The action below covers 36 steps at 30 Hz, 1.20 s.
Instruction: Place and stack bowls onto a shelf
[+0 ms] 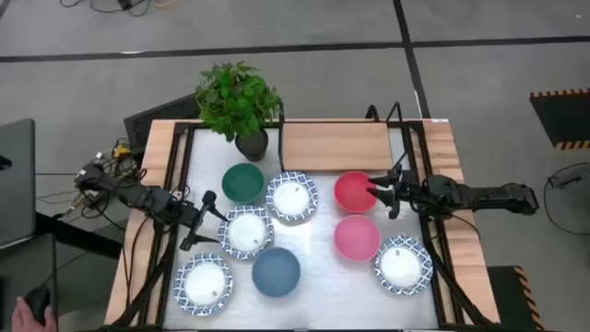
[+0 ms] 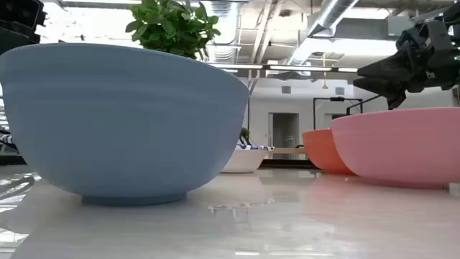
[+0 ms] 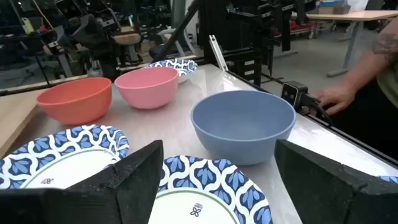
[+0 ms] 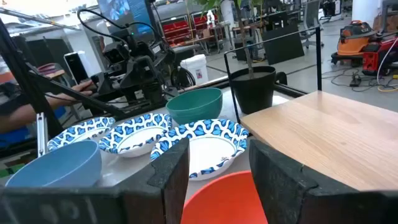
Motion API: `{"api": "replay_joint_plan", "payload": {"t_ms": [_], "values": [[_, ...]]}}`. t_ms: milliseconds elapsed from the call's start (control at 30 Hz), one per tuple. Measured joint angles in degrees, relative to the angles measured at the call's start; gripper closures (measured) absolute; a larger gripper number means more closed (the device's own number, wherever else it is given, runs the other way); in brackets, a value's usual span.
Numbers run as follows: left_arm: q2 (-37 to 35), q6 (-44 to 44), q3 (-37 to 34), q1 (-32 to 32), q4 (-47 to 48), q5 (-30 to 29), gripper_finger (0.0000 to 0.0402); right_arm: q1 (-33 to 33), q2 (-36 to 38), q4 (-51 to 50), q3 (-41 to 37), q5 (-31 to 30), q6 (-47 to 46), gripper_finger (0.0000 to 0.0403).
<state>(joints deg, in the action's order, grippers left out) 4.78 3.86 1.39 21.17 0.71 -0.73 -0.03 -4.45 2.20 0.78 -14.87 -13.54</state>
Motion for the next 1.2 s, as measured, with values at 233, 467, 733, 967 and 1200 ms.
{"api": "replay_joint_plan", "payload": {"t_ms": [233, 467, 733, 967, 1200], "values": [[0.0, 0.0, 0.0, 0.0, 0.0, 0.0, 0.0109, 0.0, 0.0, 0.0, 0.0, 0.0, 0.0, 0.0211], [0.0, 0.0, 0.0, 0.0, 0.0, 0.0, 0.0109, 0.0, 0.0, 0.0, 0.0, 0.0, 0.0, 0.0211], [0.0, 0.0, 0.0, 0.0, 0.0, 0.0, 0.0109, 0.0, 0.0, 0.0, 0.0, 0.0, 0.0, 0.0211], [0.0, 0.3, 0.0, 0.0, 0.0, 0.2, 0.0109, 0.0, 0.0, 0.0, 0.0, 0.0, 0.0, 0.0211], [0.0, 1.0, 0.0, 0.0, 0.0, 0.5, 0.0109, 0.0, 0.0, 0.0, 0.0, 0.0, 0.0, 0.0211]]}}
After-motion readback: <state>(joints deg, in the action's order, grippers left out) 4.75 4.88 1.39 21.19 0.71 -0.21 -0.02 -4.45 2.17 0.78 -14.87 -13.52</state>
